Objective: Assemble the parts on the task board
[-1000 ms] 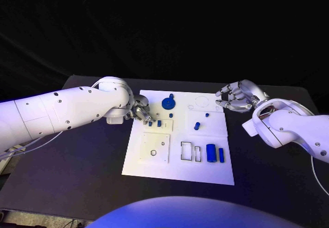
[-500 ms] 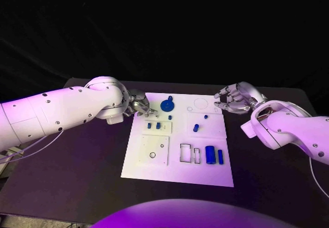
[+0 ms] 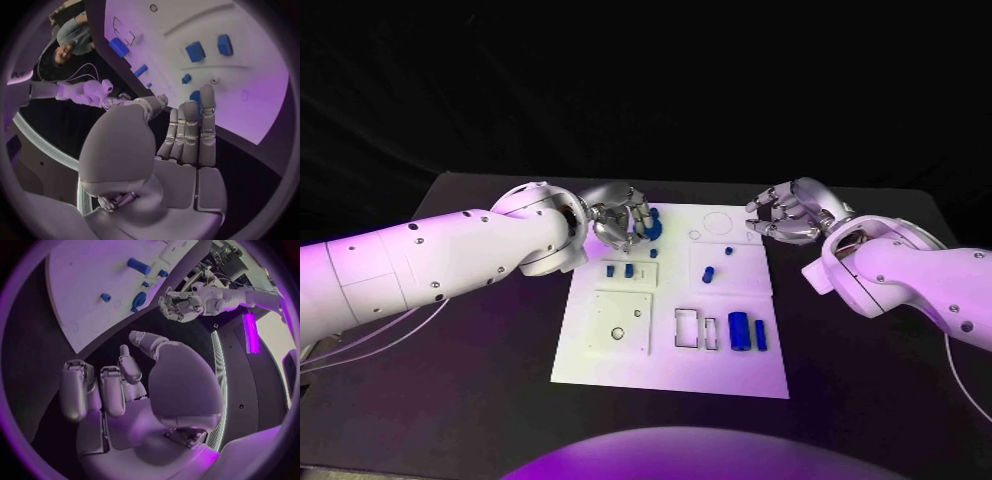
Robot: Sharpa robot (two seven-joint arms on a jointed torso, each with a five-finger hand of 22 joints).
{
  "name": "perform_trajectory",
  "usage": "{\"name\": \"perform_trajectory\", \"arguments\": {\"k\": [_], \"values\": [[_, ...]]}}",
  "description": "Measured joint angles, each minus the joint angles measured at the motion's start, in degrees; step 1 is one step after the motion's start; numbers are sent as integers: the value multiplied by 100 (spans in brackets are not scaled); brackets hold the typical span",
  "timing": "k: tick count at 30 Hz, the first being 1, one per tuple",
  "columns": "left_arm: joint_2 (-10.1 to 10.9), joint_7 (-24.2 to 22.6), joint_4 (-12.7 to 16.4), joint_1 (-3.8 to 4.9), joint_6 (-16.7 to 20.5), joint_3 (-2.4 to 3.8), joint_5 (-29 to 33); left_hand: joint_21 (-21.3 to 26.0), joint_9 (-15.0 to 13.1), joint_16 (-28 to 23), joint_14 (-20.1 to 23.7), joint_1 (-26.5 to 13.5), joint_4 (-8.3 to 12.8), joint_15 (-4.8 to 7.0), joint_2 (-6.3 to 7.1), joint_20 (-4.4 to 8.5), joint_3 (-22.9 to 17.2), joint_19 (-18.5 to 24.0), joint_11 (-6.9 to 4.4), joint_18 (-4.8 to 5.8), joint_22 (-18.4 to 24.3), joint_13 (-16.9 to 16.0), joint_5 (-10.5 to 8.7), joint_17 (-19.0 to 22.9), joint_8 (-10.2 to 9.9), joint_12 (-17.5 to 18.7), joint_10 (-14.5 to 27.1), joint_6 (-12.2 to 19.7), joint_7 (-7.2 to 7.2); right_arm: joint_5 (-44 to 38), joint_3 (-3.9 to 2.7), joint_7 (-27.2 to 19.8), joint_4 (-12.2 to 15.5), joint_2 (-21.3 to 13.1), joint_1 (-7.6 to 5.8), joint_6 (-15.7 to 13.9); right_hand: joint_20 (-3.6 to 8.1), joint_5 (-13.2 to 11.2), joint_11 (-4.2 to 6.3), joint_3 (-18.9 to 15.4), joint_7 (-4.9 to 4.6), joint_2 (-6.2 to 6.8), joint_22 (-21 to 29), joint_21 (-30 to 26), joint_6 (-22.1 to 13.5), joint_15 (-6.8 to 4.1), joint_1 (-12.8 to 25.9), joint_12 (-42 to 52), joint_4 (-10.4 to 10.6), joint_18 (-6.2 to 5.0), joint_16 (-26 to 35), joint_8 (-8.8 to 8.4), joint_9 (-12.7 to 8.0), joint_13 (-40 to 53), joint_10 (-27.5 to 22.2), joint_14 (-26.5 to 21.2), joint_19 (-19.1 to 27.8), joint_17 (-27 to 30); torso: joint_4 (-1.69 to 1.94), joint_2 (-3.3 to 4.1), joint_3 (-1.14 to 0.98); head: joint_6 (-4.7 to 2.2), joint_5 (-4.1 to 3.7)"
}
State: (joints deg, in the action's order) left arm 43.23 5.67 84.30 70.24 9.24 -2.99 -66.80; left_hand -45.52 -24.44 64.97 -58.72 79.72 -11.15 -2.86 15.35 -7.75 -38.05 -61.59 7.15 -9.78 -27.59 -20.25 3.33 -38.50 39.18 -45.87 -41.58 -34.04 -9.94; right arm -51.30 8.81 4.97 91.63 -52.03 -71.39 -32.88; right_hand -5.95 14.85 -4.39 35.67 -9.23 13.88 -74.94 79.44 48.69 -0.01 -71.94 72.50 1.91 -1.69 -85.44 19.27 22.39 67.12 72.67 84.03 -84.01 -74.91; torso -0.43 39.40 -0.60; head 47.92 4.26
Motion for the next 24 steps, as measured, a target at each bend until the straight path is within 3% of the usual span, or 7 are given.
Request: {"name": "perform_trajectory", "arguments": {"k": [4,9,16,24], "values": [[-160,-567,-140,-49,137,-37,-609,-216,435,94,89,217,258,8,96,15,123,142,-21,0,-182,433,0,151,-338,356,-22,-242,-22,0,0,-2,-4,10,2,-1,0,0,0,0,0,0,0,0,0,0,0,0,0,0,0,0,0,0,0,0,0,0,-4,0,2,-23,-5],[-358,-935,-359,-87,149,-66,-1390,-551,753,244,89,308,564,9,93,9,225,255,-16,1,-446,780,0,321,-588,641,-107,-464,38,1,0,-4,-4,20,4,-1,0,0,0,0,0,0,0,0,0,0,0,0,0,0,0,0,0,0,0,0,0,0,-4,1,1,-47,-18],[-539,-1086,-575,-104,-20,-76,-2184,-870,927,454,35,308,645,0,94,8,274,253,-22,1,-674,965,0,426,-736,728,-170,-683,115,1,0,-6,-4,30,7,-1,0,0,0,0,0,0,1,0,0,0,0,0,0,0,0,0,0,0,0,0,0,0,-4,4,-3,-65,-23],[-702,-1083,-741,-108,-338,-78,-2667,-1051,1024,717,-139,252,721,30,102,8,241,253,-40,1,-823,1103,0,337,-838,843,-248,-901,143,2,0,-6,-2,38,9,-1,0,0,0,0,0,0,1,0,0,0,0,0,0,0,0,0,0,0,0,0,0,0,-8,5,-7,-70,-32]]}}
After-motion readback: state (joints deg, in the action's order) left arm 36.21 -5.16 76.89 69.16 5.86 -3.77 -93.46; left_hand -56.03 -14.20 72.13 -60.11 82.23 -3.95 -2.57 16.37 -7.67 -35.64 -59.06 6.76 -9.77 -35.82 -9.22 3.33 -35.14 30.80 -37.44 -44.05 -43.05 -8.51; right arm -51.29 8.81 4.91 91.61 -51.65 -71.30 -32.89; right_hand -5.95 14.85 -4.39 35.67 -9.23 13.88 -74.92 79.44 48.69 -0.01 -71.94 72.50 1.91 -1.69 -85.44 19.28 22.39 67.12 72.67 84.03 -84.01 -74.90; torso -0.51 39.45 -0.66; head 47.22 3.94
